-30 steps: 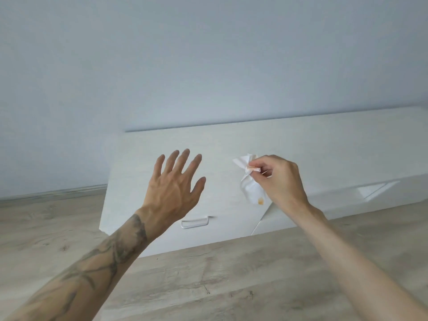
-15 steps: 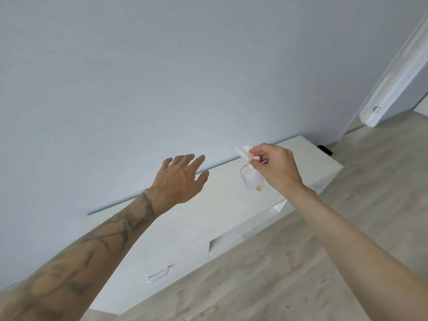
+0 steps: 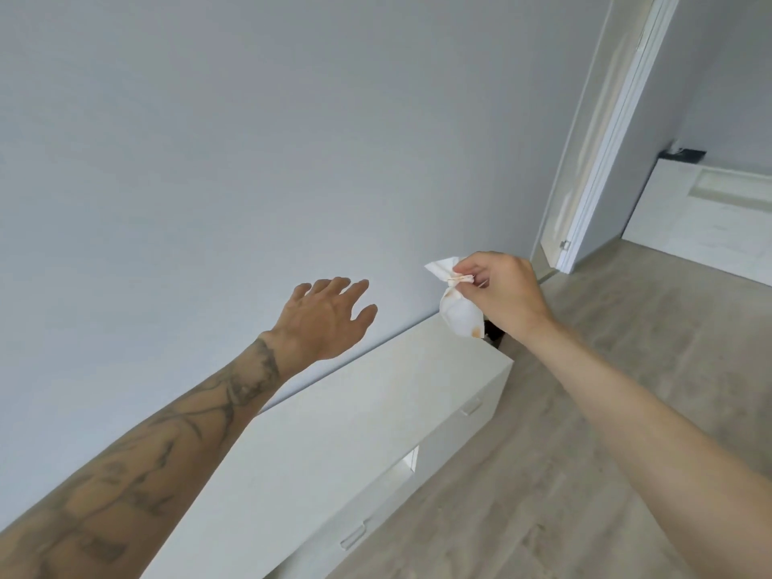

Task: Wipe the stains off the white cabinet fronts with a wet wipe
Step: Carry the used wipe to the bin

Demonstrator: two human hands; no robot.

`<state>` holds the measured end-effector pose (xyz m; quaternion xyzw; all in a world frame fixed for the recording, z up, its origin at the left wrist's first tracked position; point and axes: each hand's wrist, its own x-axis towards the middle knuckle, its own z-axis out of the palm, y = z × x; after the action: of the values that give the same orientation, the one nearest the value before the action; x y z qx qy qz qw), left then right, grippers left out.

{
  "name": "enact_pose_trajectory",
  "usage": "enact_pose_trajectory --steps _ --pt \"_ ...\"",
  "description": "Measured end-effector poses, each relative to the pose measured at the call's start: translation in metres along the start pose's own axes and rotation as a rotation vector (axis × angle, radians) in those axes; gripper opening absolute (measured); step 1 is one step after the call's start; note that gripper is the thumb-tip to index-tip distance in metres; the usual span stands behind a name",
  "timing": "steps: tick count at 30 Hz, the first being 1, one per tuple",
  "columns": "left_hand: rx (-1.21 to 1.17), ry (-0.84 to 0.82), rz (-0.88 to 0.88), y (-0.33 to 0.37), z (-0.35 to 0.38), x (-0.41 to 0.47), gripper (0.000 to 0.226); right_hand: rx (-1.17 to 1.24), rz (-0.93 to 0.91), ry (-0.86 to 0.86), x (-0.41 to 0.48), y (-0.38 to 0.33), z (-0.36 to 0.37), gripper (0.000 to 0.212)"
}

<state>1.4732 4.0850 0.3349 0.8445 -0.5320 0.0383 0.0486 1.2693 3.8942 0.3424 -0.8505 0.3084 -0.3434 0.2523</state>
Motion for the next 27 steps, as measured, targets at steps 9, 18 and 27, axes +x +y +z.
enact_pose_trajectory --steps 9,18,27 --pt "-0.005 -0.005 0.058 0.149 0.002 0.191 0.061 -0.069 -0.008 0.030 0.123 0.148 -0.108 0.023" --pt "-0.022 0.008 0.164 0.267 0.033 0.438 0.062 -0.142 0.031 0.063 0.274 0.318 -0.166 0.023" --pt "-0.029 -0.024 0.117 0.362 0.070 0.619 0.061 -0.106 0.013 0.058 0.441 0.470 -0.216 0.022"
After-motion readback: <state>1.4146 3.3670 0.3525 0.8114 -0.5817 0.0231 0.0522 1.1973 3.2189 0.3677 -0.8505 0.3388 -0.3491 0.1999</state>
